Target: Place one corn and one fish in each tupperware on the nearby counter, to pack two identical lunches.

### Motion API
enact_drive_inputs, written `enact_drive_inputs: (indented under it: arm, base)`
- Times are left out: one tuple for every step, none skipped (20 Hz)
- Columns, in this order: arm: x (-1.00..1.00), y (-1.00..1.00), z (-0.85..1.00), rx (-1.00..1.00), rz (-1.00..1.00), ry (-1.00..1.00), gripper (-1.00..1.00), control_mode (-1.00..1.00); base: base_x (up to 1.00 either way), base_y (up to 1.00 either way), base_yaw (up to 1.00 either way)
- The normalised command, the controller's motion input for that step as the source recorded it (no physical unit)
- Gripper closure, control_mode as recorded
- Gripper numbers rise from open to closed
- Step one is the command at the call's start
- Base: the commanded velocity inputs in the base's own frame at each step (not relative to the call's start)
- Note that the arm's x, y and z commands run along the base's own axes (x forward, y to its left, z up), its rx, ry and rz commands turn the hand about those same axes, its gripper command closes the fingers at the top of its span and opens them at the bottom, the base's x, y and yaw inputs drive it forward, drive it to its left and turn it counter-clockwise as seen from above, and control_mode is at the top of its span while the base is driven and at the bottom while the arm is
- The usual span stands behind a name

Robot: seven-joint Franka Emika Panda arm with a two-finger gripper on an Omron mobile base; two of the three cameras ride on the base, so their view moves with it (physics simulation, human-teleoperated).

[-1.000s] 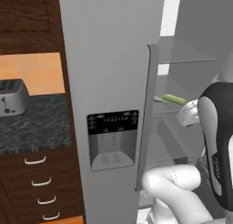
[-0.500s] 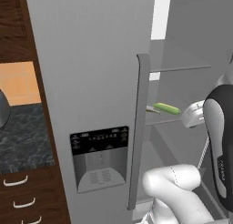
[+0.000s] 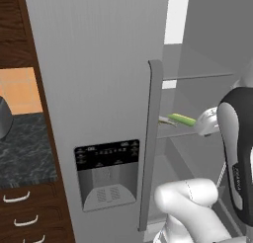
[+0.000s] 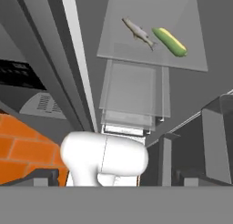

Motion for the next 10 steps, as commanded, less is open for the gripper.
enact_drive_inputs:
  arm:
    - [0.76, -0.41, -0.12, 0.0, 0.0, 0.01, -1.0, -1.0]
    - [0.7, -0.55, -0.14, 0.01, 0.0, 0.02, -1.0, -1.0]
    - [0.53, -0.68, -0.12, 0.03, 0.0, 0.0, -1.0, -1.0]
    - [0.4, -0.76, -0.12, 0.05, 0.0, 0.0, -1.0, -1.0]
    - [0.49, -0.51, -0.24, 0.0, 0.0, 0.0, -1.0, -1.0]
    - [0.69, -0.15, -0.31, 0.0, 0.0, 0.0, -1.0, -1.0]
    - [0.64, -0.1, -0.26, 0.0, 0.03, 0.0, -1.0, -1.0]
    - [0.61, -0.22, -0.26, 0.0, 0.06, 0.0, -1.0, -1.0]
    - [0.56, -0.16, -0.29, 0.0, 0.08, 0.0, -1.0, -1.0]
    - [0.49, -0.11, -0.18, 0.0, 0.09, 0.0, -1.0, -1.0]
  base:
    - [0.0, 0.0, 0.0]
    - [0.0, 0.0, 0.0]
    - [0.0, 0.0, 0.0]
    - [0.0, 0.0, 0.0]
    - [0.0, 0.0, 0.0]
    - [0.0, 0.0, 0.0]
    - [0.0, 0.0, 0.0]
    - [0.0, 0.0, 0.0]
    - [0.0, 0.0, 0.0]
    - [0.0, 0.0, 0.0]
